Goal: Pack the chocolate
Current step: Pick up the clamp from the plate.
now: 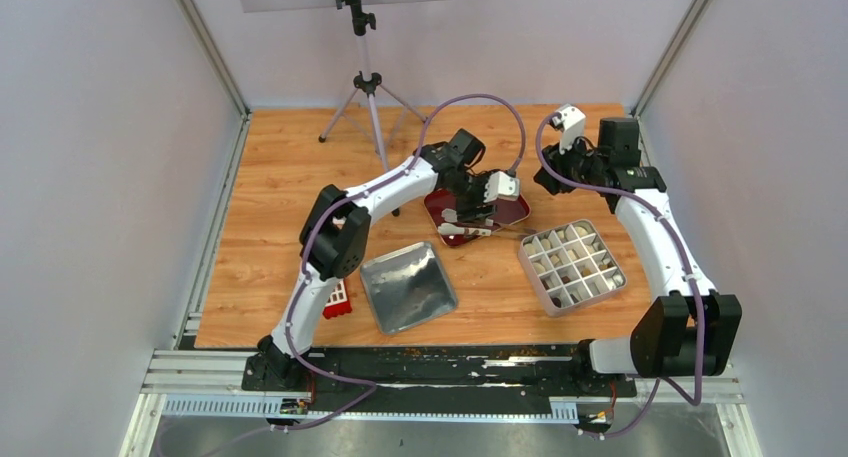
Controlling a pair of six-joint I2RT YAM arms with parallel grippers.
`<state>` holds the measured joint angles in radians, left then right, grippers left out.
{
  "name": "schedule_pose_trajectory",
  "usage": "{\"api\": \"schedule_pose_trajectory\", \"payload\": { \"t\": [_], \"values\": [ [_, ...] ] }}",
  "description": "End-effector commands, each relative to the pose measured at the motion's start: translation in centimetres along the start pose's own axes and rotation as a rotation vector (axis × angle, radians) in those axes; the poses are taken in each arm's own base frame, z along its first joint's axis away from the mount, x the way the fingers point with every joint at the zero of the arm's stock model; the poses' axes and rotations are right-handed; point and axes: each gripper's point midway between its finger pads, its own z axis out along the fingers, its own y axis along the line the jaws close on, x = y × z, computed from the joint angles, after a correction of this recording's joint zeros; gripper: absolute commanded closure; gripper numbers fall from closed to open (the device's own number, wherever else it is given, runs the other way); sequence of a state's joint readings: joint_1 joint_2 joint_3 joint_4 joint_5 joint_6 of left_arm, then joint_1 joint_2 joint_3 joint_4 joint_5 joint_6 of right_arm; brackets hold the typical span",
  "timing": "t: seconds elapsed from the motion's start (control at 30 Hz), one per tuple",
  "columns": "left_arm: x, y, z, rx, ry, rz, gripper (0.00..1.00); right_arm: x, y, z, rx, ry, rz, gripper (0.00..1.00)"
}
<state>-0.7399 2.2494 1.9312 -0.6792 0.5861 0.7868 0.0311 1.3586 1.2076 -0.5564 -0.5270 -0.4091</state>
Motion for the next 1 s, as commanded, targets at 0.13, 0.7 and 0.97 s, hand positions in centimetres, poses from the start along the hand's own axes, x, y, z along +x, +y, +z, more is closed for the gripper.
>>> {"api": "schedule_pose_trajectory", "payload": {
  "t": [0.13,0.7,0.97],
  "values": [
    [2.5,-0.9,1.6,0.097,0.087,0.022,0.47,-1.0,1.2,0.2,-0.104,-0.021,-0.029,0.61],
    [0.8,2.0,-1.6,0.054,-0.002,-0.054,0.92,-2.9,4.3,-0.6,-0.358,-0.049,-0.142,0.5],
    [-1.0,1.3,-6.2,0.056,-0.122,-0.126,1.0,-5.7,3.8,-0.9,-0.364,-0.089,-0.172,0.51]
  ]
}}
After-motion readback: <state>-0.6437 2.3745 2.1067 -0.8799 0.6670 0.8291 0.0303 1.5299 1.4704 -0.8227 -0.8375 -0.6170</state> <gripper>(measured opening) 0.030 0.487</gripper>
